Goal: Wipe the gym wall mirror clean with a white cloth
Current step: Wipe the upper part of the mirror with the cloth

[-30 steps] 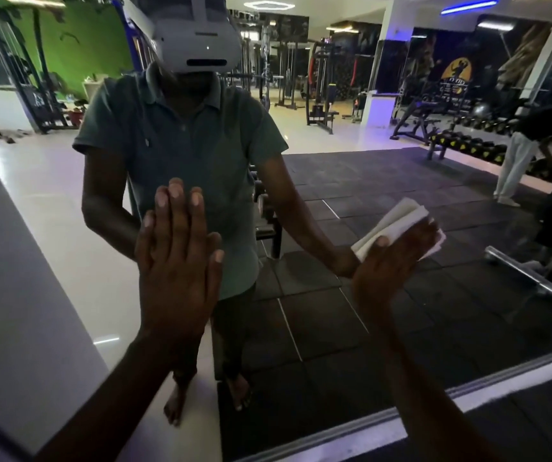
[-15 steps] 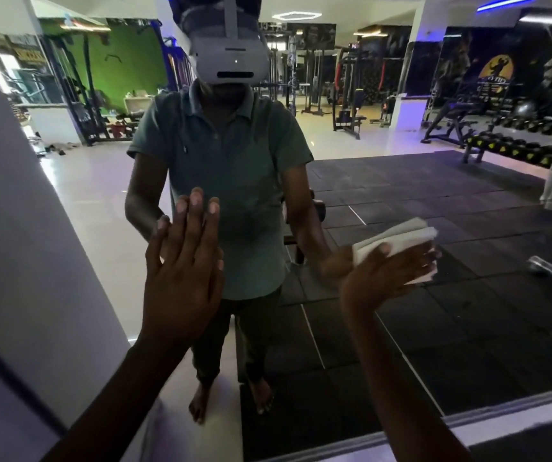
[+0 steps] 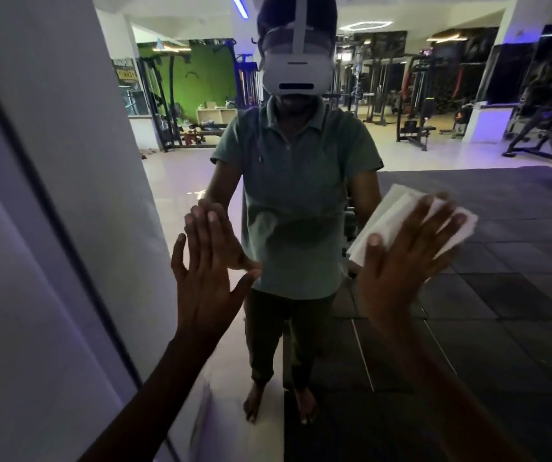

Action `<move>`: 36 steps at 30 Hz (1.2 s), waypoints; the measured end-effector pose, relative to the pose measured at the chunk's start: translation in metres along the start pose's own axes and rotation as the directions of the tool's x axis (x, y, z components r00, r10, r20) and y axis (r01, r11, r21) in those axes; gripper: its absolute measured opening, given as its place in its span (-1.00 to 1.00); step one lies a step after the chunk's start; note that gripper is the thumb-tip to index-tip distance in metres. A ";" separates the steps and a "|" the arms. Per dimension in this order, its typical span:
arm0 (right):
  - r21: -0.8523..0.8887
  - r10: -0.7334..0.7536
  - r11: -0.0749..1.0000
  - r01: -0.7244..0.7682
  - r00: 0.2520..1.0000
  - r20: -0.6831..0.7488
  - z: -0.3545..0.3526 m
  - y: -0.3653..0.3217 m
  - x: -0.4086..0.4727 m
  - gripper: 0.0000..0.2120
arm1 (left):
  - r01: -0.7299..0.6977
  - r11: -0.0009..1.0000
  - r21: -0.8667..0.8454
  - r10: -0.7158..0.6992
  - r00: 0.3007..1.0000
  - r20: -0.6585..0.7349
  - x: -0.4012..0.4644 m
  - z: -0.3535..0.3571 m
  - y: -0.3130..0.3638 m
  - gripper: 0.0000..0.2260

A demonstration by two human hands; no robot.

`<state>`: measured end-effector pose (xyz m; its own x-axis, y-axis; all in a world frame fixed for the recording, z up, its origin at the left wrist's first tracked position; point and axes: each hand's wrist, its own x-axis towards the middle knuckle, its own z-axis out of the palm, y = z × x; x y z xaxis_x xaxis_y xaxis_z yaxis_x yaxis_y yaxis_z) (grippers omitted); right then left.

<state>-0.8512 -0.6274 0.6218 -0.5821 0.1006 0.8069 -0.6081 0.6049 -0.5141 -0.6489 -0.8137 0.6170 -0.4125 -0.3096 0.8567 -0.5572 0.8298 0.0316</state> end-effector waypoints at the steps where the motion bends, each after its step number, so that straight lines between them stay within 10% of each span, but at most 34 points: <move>1: 0.011 0.038 0.999 -0.038 0.999 -0.009 0.003 -0.019 -0.004 -0.24 | 0.013 1.000 0.021 -0.013 1.000 0.007 -0.001 -0.001 -0.009 -0.02; 4: 0.012 -0.248 0.969 0.248 0.966 0.078 0.020 -0.086 -0.047 -0.25 | -0.039 0.998 0.050 0.037 0.999 0.035 -0.001 -0.004 -0.026 -0.06; 9: 0.016 -0.706 0.698 0.716 0.684 0.182 0.029 -0.097 -0.056 -0.25 | -0.174 0.982 0.072 0.174 0.985 0.011 0.001 -0.011 -0.053 -0.17; 14: -0.052 -0.127 0.991 0.127 0.992 -0.003 0.006 -0.024 -0.011 -0.31 | -0.204 0.979 0.017 0.203 0.978 0.042 0.000 -0.010 -0.062 -0.21; 17: 0.062 0.133 0.990 -0.128 0.988 -0.079 0.012 -0.064 -0.021 -0.25 | -0.177 0.984 -0.006 0.177 0.982 0.059 -0.001 -0.006 -0.058 -0.21; 24: 0.008 -0.565 0.818 0.575 0.802 0.193 0.013 -0.090 -0.055 -0.28 | -0.220 0.975 -0.024 0.221 0.974 0.051 0.002 -0.012 -0.064 -0.25; 31: 0.123 0.010 0.992 -0.007 1.000 -0.023 -0.004 -0.062 -0.029 -0.28 | -0.150 0.979 -0.136 0.153 0.988 0.006 -0.001 -0.025 -0.043 -0.33; 36: 0.098 -0.415 0.910 0.403 0.880 0.232 0.006 -0.096 -0.076 -0.35 | -0.178 0.927 -0.331 0.178 0.984 -0.030 0.020 -0.042 0.002 -0.40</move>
<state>-0.7515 -0.6976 0.6081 -0.3851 -0.3456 0.8557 -0.8408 0.5137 -0.1709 -0.6275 -0.7989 0.6557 -0.4831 -0.1425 0.8639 -0.2039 0.9778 0.0473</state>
